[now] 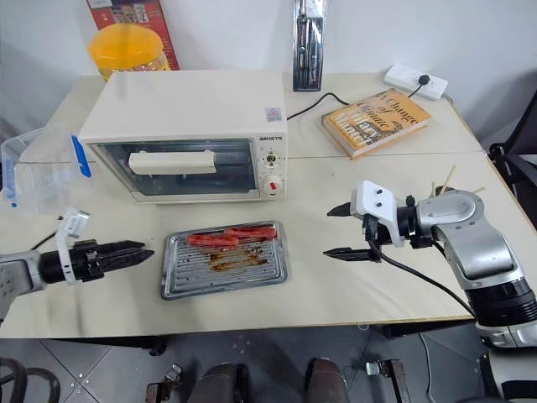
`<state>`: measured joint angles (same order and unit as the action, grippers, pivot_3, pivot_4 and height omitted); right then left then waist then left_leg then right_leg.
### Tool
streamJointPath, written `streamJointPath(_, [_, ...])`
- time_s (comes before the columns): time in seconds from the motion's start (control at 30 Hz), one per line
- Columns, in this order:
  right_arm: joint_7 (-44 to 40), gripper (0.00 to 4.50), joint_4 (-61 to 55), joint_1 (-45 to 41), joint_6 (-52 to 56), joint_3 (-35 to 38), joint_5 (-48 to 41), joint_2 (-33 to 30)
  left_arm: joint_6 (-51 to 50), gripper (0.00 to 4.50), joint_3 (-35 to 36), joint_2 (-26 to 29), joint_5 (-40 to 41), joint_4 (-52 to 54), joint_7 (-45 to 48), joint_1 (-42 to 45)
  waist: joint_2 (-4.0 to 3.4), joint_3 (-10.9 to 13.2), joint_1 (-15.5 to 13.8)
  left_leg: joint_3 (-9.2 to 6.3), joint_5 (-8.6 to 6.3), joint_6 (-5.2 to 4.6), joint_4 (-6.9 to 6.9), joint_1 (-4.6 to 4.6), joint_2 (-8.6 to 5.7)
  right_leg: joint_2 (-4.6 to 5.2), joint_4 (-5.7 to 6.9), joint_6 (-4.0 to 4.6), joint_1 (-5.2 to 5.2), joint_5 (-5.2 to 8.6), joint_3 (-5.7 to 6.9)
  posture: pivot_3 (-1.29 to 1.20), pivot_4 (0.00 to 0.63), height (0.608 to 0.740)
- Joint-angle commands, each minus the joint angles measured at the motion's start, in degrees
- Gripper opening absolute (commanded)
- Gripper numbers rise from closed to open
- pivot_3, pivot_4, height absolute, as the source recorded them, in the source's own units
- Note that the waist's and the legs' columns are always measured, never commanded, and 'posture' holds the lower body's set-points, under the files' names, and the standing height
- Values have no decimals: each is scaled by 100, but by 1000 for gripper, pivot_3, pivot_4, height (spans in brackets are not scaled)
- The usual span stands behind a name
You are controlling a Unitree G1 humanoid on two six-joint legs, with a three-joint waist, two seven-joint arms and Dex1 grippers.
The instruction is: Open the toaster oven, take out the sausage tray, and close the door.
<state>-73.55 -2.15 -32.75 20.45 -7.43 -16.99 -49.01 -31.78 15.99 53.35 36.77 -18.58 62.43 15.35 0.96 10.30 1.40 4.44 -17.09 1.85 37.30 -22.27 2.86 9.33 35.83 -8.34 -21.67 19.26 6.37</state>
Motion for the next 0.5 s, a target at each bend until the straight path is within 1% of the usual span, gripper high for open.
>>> streamJointPath(0.03, [-89,4500,-26,-1,-237,-65,84,42,1832,4464,461,-142,-525,-153,185,-117,0,0,0,0,0,0,-1,0,0,0,0,0,0,0,1,0,150,740])
streamJointPath(0.07, [-89,4500,-17,30,-228,-87,91,61,2150,4464,449,-145,-621,-216,369,-175,0,0,-1,0,0,0,-1,-1,0,0,0,0,0,0,2,0,150,740])
streamJointPath(0.17, [90,4500,-72,195,-86,-84,75,196,2651,4464,418,-89,-730,-343,902,-375,0,0,2,2,0,0,-2,-1,0,0,1,-1,-2,-1,3,0,150,740])
streamJointPath(0.27, [329,4500,-174,476,-192,-57,166,325,3026,4464,427,-66,-913,-493,1073,-489,1,0,3,1,0,0,-3,-1,2,0,5,-1,-3,-1,7,0,150,740])
streamJointPath(0.4, [805,4500,-343,961,-201,153,187,498,3014,4464,545,-165,-855,-538,985,-456,2,0,-18,2,-1,-2,2,-4,1,1,5,-2,-4,-1,6,0,150,740])
streamJointPath(0.43, [1045,4500,-414,1095,-174,248,213,572,2983,4464,552,-179,-859,-503,935,-475,2,0,-20,1,-1,-2,2,-4,1,1,6,-2,-4,-1,6,0,150,740])
streamJointPath(0.5, [1560,4500,-534,1270,-8,500,133,808,2608,4464,633,-247,-631,-379,864,-465,2,0,-17,1,-1,-2,1,-3,1,1,8,-2,-4,-1,6,0,150,740])
